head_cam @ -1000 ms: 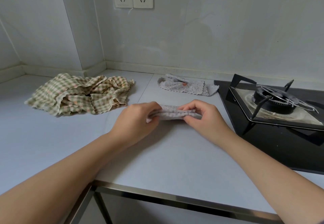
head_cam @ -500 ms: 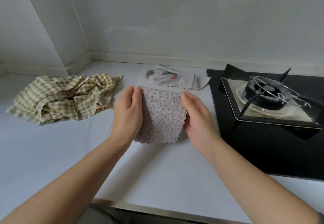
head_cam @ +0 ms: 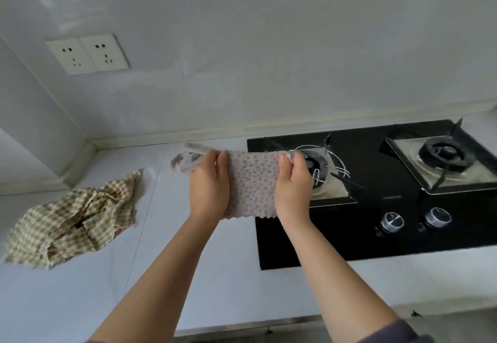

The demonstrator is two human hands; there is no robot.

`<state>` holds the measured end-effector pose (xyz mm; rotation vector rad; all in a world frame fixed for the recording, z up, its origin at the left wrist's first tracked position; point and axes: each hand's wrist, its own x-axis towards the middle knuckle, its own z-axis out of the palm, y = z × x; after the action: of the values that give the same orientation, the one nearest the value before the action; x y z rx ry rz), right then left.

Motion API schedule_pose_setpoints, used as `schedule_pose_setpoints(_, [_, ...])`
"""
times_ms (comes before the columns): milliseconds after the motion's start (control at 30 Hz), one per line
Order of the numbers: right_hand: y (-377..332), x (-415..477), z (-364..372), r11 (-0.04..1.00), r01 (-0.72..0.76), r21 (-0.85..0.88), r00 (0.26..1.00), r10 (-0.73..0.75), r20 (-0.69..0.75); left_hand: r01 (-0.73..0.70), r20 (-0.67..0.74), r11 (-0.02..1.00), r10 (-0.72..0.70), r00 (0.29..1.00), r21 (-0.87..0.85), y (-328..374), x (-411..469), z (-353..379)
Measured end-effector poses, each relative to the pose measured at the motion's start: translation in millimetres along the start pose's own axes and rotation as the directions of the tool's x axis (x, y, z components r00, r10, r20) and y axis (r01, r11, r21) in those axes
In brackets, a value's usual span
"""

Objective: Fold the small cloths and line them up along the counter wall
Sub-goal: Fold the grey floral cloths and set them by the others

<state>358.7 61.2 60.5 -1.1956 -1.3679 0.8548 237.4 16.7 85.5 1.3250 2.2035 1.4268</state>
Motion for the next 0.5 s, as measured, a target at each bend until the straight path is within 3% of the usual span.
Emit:
schedule_pose_setpoints(100, [-11.5, 19.2, -65.6, 0.999, 0.046, -0.029, 0.999, -0.045, 0.021, 0.088, 0.119, 0.978, -0.066, 0.991, -0.190, 49.9, -15.8, 28.7])
schedule_pose_setpoints(200, [-18.0, 29.1, -138.8, 0.996, 0.067, -0.050, 0.997, -0.065, 0.043, 0.067, 0.086, 0.971, -0.048, 0.995, -0.230, 102.1, -50.3, 62.2])
schedule_pose_setpoints(267, [-20.0, 34.0, -186.8, 0.996, 0.067, -0.061, 0.997, -0.063, 0.053, 0.167, 0.114, 0.926, -0.135, 0.984, -0.340, 130.5, -74.3, 88.9])
schedule_pose_setpoints(333, [-19.8, 45.6, -231.6, 0.996, 0.056, -0.067, 0.998, -0.054, 0.029, 0.405, 0.333, 0.762, -0.260, 0.906, -0.506, 155.4, -94.5, 118.4])
schedule_pose_setpoints(400, [-18.0, 63.3, -273.8, 0.998, 0.024, -0.066, 0.999, -0.027, -0.038, 0.542, 0.521, 0.676, -0.266, 0.811, -0.499, 183.0, -114.8, 149.1])
schedule_pose_setpoints(433, [-16.9, 73.1, -293.4, 0.998, 0.005, -0.063, 0.997, -0.009, -0.073, 0.531, 0.534, 0.704, -0.251, 0.807, -0.471, 196.5, -123.6, 165.6])
schedule_pose_setpoints(500, [-12.4, 92.4, -330.7, 0.998, -0.014, -0.068, 0.990, 0.004, -0.139, 0.409, 0.465, 0.814, -0.198, 0.863, -0.412, 226.5, -136.2, 196.5])
